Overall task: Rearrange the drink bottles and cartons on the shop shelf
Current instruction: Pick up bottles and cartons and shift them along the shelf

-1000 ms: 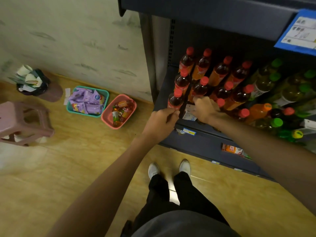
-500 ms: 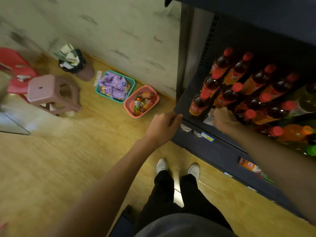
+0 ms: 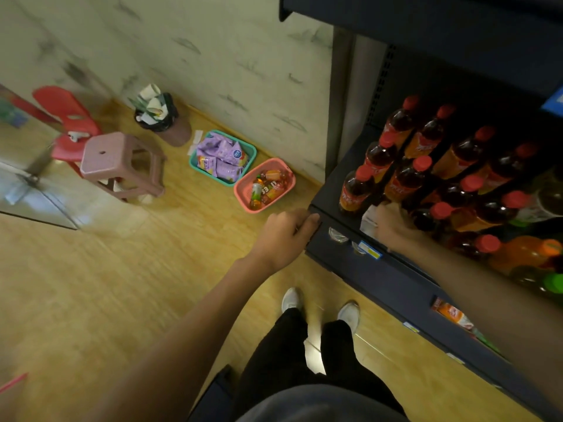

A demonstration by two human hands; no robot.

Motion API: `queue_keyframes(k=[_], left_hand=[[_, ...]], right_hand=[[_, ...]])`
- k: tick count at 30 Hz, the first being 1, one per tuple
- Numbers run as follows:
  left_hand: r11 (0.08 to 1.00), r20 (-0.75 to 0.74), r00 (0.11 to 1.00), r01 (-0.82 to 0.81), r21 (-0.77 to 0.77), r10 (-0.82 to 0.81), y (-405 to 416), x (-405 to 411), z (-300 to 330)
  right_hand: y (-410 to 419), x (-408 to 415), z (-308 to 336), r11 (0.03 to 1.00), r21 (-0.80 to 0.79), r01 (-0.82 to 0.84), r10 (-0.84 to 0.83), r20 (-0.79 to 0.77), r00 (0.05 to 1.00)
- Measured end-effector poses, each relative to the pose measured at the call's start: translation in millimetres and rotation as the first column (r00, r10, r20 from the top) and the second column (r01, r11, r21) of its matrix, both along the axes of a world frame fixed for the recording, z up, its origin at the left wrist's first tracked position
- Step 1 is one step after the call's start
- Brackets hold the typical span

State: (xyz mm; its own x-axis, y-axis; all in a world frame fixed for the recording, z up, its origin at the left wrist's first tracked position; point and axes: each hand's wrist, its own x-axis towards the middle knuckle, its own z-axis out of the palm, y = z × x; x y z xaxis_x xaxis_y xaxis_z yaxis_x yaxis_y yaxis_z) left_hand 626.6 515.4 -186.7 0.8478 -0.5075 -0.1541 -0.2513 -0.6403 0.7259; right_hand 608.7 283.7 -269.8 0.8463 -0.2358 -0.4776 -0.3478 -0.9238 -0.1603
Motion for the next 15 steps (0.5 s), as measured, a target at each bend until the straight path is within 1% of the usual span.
queue_keyframes(k=[2, 3, 6, 9, 12, 15], left_hand=[[1.0, 0.018, 1.0, -0.002, -0.003, 0.002, -1, -3, 1], [1.0, 0.026, 1.0, 0.007, -0.003, -0.007, -2, -3, 1], [0.998, 0.041, 0.997, 0.06, 0.004, -0.06, -12, 1, 0], [0.984, 0.088, 0.98, 0.178, 0.008, -0.178, -27, 9, 5], [0.958, 0.106, 0.952, 0.284, 0.048, -0.288, -40, 15, 15], [0.919, 0.085, 0.915, 0.392, 0.035, -0.393, -44, 13, 28]], right_hand=[[8, -7, 22, 1.0, -0.02, 0.002, -0.002, -0.029, 1.0], [10, -10, 31, 0.999, -0.036, 0.029, -0.03, -0.024, 0.999], [11, -26, 57, 0.995, -0.013, 0.102, -0.101, 0.058, 0.993], [7, -48, 88, 0.984, 0.065, 0.164, -0.173, 0.154, 0.973], [2, -72, 118, 0.953, 0.111, 0.281, -0.301, 0.279, 0.912], [5, -102, 141, 0.889, 0.156, 0.432, -0.457, 0.377, 0.805]])
